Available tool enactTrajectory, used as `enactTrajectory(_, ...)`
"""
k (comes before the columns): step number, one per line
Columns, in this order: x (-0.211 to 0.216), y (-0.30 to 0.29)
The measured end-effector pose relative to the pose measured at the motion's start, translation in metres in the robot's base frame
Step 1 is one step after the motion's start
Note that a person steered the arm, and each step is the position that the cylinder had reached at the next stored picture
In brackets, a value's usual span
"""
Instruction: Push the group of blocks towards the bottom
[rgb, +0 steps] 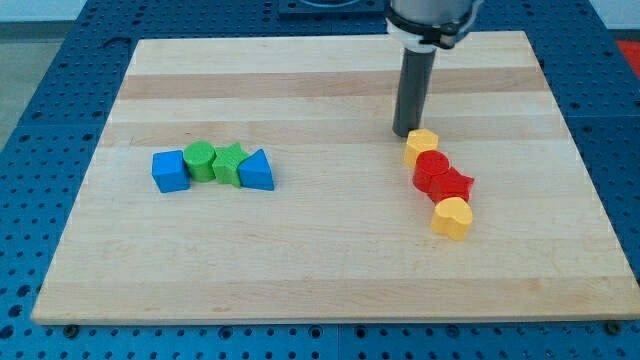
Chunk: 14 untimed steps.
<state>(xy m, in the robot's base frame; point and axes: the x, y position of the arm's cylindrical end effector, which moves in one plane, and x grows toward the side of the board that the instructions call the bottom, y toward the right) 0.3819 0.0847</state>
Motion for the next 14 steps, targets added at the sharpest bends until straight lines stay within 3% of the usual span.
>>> enactTrajectory(4,0.063,0.011)
enactTrajectory(6,0.062,-0.009)
enactTrajectory(8,0.024,0.013)
enactTrajectory(9,0.034,0.037)
enactTrajectory(11,0.098,0.055)
enactTrajectory(14,0.089,0.045)
